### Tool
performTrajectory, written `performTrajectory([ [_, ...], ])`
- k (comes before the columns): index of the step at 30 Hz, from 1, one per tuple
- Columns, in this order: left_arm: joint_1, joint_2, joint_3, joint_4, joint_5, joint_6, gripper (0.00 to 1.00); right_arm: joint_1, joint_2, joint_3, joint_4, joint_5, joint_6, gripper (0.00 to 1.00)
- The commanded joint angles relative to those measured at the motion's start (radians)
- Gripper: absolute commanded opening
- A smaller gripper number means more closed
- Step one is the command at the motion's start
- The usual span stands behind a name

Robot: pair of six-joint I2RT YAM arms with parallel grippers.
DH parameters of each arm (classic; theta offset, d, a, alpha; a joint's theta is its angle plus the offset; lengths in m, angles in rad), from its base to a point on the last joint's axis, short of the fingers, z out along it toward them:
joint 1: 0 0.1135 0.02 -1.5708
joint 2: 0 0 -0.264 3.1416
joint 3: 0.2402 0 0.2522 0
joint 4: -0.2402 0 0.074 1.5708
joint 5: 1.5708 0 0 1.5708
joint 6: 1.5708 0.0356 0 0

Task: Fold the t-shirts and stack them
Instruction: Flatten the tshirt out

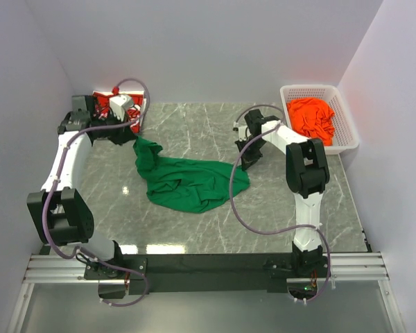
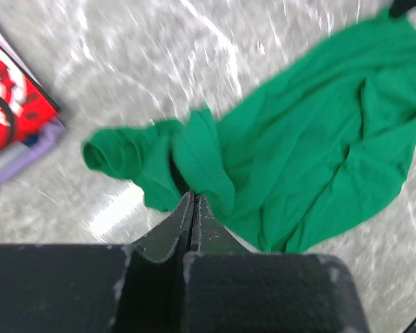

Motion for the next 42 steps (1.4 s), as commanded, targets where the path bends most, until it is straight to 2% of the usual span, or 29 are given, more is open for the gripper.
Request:
performTrajectory([
  [1, 0.002, 0.013, 0.139, 0.028, 0.027, -0.127, 0.0, -0.028, -0.152, 0.0, -0.002, 0.01, -0.04, 0.0],
  [6, 0.006, 0.029, 0.32, 0.114, -0.02, -0.265, 0.0, -0.156, -0.33, 0.174, -0.009, 0.033, -0.046, 0.0],
  [11, 0.005, 0.035, 0.504, 0.226, -0.08, -0.366, 0.0, -0.25, -0.433, 0.368, 0.032, 0.06, -0.052, 0.0],
  [14, 0.008, 0.045, 0.62, 0.27, -0.147, -0.397, 0.0, -0.276, -0.508, 0.419, 0.098, 0.106, -0.06, 0.0],
  [18, 0.026, 0.009, 0.681, 0.414, -0.284, -0.472, 0.0, -0.315, -0.638, 0.424, 0.219, 0.186, -0.078, 0.0],
  [20, 0.032, -0.002, 0.701, 0.439, -0.269, -0.477, 0.01, -0.318, -0.671, 0.419, 0.264, 0.198, -0.101, 0.0],
  [22, 0.031, 0.015, 0.728, 0.374, -0.16, -0.462, 0.01, -0.318, -0.699, 0.41, 0.25, 0.188, -0.11, 0.0],
  [24, 0.029, 0.036, 0.702, 0.285, -0.079, -0.465, 0.01, -0.318, -0.696, 0.382, 0.218, 0.166, -0.121, 0.0],
  [25, 0.029, 0.038, 0.67, 0.271, -0.001, -0.471, 0.07, -0.318, -0.696, 0.362, 0.196, 0.165, -0.12, 0.0],
  [27, 0.022, 0.019, 0.508, 0.289, 0.075, -0.477, 0.15, -0.318, -0.711, 0.266, 0.187, 0.145, -0.126, 0.0],
  [28, 0.008, 0.004, 0.441, 0.307, 0.092, -0.475, 0.25, -0.318, -0.721, 0.229, 0.181, 0.139, -0.129, 0.0],
  [29, -0.035, -0.026, 0.312, 0.33, 0.087, -0.468, 0.3, -0.318, -0.746, 0.159, 0.181, 0.125, -0.126, 0.0],
  [31, -0.087, -0.053, 0.154, 0.399, 0.045, -0.445, 0.4, -0.318, -0.78, 0.061, 0.196, 0.128, -0.124, 0.0],
  [34, -0.224, -0.039, 0.058, 0.465, -0.008, -0.457, 0.48, -0.319, -0.852, -0.035, 0.208, 0.171, -0.132, 0.0],
  [36, -0.319, 0.037, 0.055, 0.488, -0.055, -0.477, 0.5, -0.328, -0.913, -0.078, 0.21, 0.206, -0.146, 0.0],
  [39, -0.414, 0.195, 0.102, 0.559, -0.072, -0.569, 0.59, -0.341, -0.998, -0.162, 0.213, 0.23, -0.152, 0.0],
  [42, -0.488, 0.395, 0.226, 0.614, -0.034, -0.662, 0.62, -0.342, -1.053, -0.241, 0.207, 0.258, -0.15, 0.0],
])
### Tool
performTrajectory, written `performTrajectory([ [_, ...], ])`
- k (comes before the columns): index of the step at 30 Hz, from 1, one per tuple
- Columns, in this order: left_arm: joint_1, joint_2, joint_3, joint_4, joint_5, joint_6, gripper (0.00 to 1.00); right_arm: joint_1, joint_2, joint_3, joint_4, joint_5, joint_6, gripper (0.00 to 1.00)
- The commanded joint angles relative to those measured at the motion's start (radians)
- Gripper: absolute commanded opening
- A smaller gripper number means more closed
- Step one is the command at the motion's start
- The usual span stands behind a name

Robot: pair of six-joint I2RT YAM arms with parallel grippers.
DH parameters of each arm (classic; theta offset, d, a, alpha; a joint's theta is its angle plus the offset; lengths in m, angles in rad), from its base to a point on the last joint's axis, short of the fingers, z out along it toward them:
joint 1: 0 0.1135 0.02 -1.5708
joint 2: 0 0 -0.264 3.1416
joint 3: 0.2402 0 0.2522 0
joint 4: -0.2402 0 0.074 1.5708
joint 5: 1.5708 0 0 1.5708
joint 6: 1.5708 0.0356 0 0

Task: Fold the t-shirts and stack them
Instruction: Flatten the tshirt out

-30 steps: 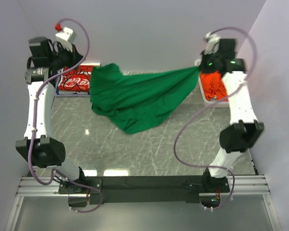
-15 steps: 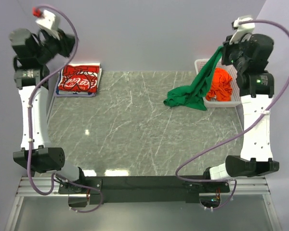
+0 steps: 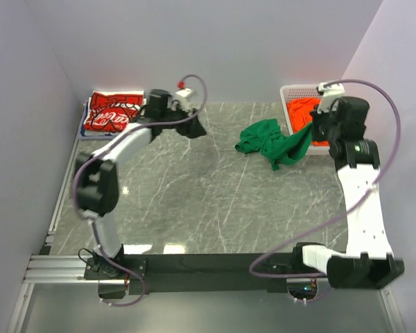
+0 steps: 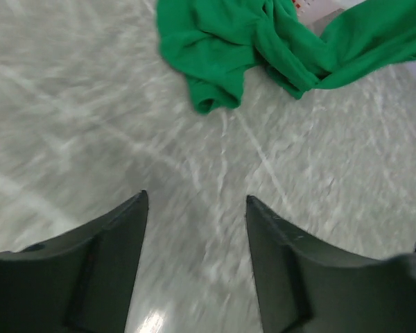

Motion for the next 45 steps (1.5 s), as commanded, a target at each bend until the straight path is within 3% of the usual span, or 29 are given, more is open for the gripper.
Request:
performTrajectory([
  [1, -0.065, 0.158, 0.17, 0.137, 0.015, -0.135, 0.65, -0.008, -0.109, -0.048, 0.035, 0.061, -0.011, 0.0],
  [7, -0.186, 0.515, 0.449, 0.215, 0.037, -0.271, 0.71, -0.008, -0.155, -0.105, -0.047, 0.066, -0.02, 0.0],
  [14, -0.274, 0.711, 0.612, 0.288, 0.017, -0.391, 0.75, -0.008, -0.19, -0.145, -0.13, 0.047, -0.036, 0.0],
  [17, -0.295, 0.771, 0.655, 0.271, -0.018, -0.411, 0.72, -0.008, -0.201, -0.157, -0.155, 0.044, -0.045, 0.0],
  [20, -0.298, 0.792, 0.663, 0.245, -0.026, -0.402, 0.58, -0.008, -0.21, -0.174, -0.169, 0.035, -0.054, 0.0],
  [21, -0.295, 0.789, 0.657, 0.231, -0.037, -0.391, 0.35, -0.009, -0.21, -0.179, -0.172, 0.032, -0.054, 0.0],
  [23, -0.28, 0.754, 0.625, 0.194, -0.067, -0.367, 0.1, -0.009, -0.205, -0.195, -0.172, 0.02, -0.06, 0.0],
  [24, -0.268, 0.731, 0.6, 0.161, -0.072, -0.358, 0.01, -0.009, -0.202, -0.203, -0.167, 0.017, -0.063, 0.0],
  [30, -0.104, 0.365, 0.194, 0.093, -0.068, -0.208, 0.01, -0.008, -0.181, -0.255, -0.121, -0.014, -0.083, 0.0],
  [34, 0.043, 0.078, -0.077, -0.102, -0.057, -0.042, 0.01, -0.008, -0.135, -0.255, -0.123, -0.08, -0.082, 0.0],
  [41, 0.099, -0.295, -0.508, -0.588, -0.126, 0.462, 0.01, -0.003, 0.032, -0.271, -0.205, -0.267, -0.134, 0.0],
  [44, 0.102, -0.334, -0.59, -0.711, -0.21, 0.66, 0.01, -0.002, 0.098, -0.278, -0.23, -0.284, -0.164, 0.0],
  [45, 0.111, -0.349, -0.627, -0.738, -0.227, 0.696, 0.06, 0.0, 0.118, -0.284, -0.241, -0.284, -0.183, 0.0],
])
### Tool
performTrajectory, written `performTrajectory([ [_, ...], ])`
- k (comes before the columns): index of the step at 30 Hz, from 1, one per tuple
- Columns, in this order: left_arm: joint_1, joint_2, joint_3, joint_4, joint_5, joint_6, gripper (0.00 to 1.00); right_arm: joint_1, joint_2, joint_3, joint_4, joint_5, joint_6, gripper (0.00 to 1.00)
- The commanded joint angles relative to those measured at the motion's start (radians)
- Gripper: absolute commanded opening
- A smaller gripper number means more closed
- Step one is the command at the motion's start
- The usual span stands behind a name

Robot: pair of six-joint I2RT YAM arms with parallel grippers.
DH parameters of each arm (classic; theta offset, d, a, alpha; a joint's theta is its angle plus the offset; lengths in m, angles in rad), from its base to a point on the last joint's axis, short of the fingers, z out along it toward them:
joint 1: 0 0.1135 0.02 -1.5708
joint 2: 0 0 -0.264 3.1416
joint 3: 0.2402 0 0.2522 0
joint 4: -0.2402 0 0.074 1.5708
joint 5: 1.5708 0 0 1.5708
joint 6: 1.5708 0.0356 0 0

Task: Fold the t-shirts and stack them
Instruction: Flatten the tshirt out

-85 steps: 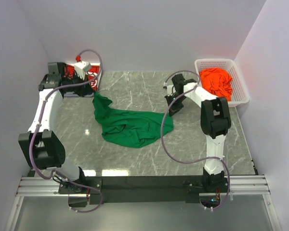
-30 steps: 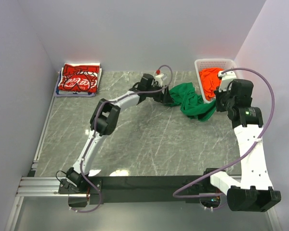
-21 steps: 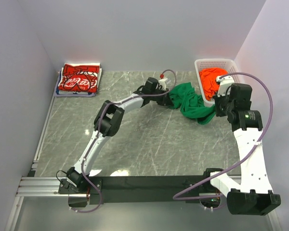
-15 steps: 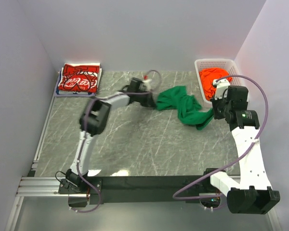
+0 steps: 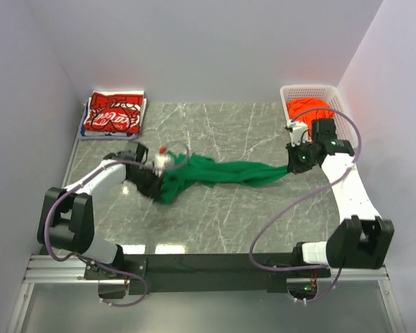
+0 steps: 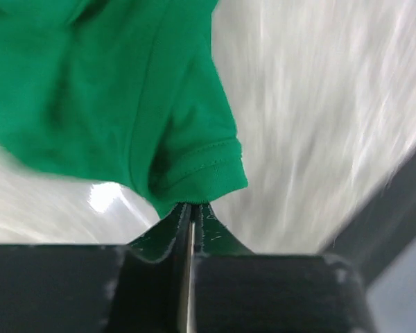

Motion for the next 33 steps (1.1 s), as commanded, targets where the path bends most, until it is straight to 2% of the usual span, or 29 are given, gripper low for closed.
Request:
performTrajectory([
  [1, 0.06, -0.055, -0.082, -0.292, -0.089, 0.363, 0.11, 0.0, 0.07, -0.022, -0.049, -0.039, -0.062, 0.0],
  [2, 0.087, -0.075, -0.079, -0.318, -0.088, 0.397, 0.17, 0.001, 0.084, -0.027, -0.046, -0.025, -0.068, 0.0],
  [3, 0.118, -0.104, -0.049, -0.335, -0.062, 0.423, 0.31, 0.0, 0.104, -0.039, -0.03, -0.014, -0.066, 0.0],
  [5, 0.196, -0.114, 0.002, -0.328, -0.002, 0.431, 0.4, 0.0, 0.118, -0.05, -0.016, 0.003, -0.068, 0.0],
  [7, 0.244, -0.085, 0.091, -0.282, 0.045, 0.352, 0.47, 0.001, 0.138, -0.055, -0.006, 0.001, -0.065, 0.0],
  [9, 0.247, -0.033, 0.152, -0.17, 0.072, 0.271, 0.55, 0.003, 0.158, -0.049, -0.006, 0.0, -0.06, 0.0],
  [10, 0.247, -0.014, 0.169, -0.124, 0.075, 0.182, 0.58, 0.001, 0.161, -0.047, -0.007, 0.0, -0.06, 0.0],
  [13, 0.232, 0.075, 0.223, 0.03, 0.055, 0.06, 0.62, 0.001, 0.163, -0.047, -0.012, 0.004, -0.057, 0.0],
  [14, 0.23, 0.098, 0.243, 0.056, 0.052, 0.042, 0.68, 0.0, 0.163, -0.047, -0.012, 0.004, -0.059, 0.0],
  [17, 0.175, 0.156, 0.249, 0.162, -0.005, -0.04, 0.7, 0.001, 0.157, -0.045, -0.013, 0.007, -0.052, 0.0],
  [22, 0.054, 0.192, 0.22, 0.309, -0.184, -0.121, 0.66, 0.001, 0.157, -0.042, -0.015, 0.007, -0.042, 0.0],
  [29, -0.075, 0.287, 0.194, 0.366, -0.408, -0.172, 0.63, 0.001, 0.169, -0.029, -0.018, 0.012, -0.04, 0.0],
  [33, -0.113, 0.311, 0.175, 0.383, -0.451, -0.187, 0.61, 0.0, 0.17, -0.025, -0.018, 0.015, -0.04, 0.0],
])
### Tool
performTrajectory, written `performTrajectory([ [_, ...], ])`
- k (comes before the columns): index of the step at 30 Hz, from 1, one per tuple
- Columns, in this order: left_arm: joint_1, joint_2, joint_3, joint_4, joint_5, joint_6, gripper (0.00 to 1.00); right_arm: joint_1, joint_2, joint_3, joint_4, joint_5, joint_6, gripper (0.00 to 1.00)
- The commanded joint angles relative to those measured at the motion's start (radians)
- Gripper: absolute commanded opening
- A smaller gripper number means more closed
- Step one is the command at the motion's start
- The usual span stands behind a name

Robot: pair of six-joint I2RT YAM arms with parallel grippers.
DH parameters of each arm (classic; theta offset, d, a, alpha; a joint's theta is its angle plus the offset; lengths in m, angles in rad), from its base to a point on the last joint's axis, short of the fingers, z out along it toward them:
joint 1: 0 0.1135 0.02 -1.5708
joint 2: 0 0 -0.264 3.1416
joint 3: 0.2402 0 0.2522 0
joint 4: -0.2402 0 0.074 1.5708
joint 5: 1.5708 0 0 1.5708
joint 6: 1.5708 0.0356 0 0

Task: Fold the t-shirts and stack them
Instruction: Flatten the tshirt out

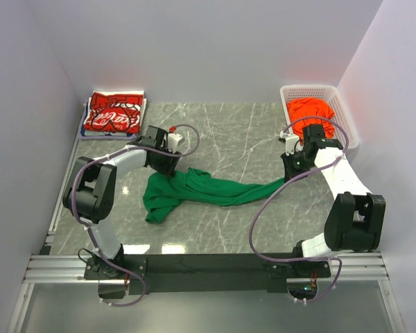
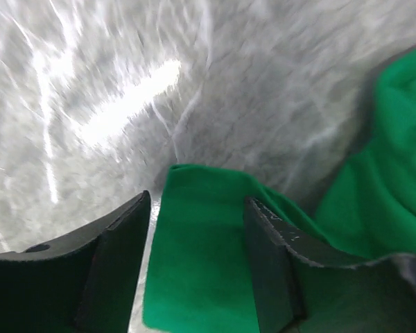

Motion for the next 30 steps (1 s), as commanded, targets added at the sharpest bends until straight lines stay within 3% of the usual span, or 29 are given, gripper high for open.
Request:
performTrajectory([
  [1, -0.023, 0.012, -0.028, 0.047, -0.091, -0.039, 0.61, 0.001, -0.002, 0.029, 0.007, 0.011, 0.005, 0.0],
  [6, -0.037, 0.058, -0.036, 0.035, -0.077, -0.046, 0.55, 0.001, -0.002, 0.023, 0.007, 0.016, 0.003, 0.0],
  [8, -0.037, 0.075, -0.04, 0.032, -0.054, -0.046, 0.45, 0.0, -0.004, 0.021, 0.007, 0.016, 0.0, 0.0],
  [12, -0.023, 0.11, -0.013, 0.013, -0.03, -0.043, 0.14, 0.0, -0.007, 0.018, 0.008, 0.013, -0.003, 0.0],
  [13, -0.016, 0.114, 0.007, 0.004, -0.03, -0.042, 0.02, 0.0, -0.008, 0.021, 0.008, 0.011, -0.001, 0.0],
  [18, 0.096, 0.045, 0.144, -0.075, 0.022, -0.017, 0.01, 0.0, -0.02, 0.05, 0.022, 0.023, 0.006, 0.0],
  [24, 0.227, -0.109, 0.492, -0.221, 0.147, 0.004, 0.01, -0.002, -0.036, 0.205, 0.079, 0.074, 0.058, 0.0],
  [30, 0.263, -0.265, 0.671, -0.124, 0.193, -0.055, 0.01, -0.003, -0.071, 0.463, 0.212, 0.152, 0.149, 0.0],
])
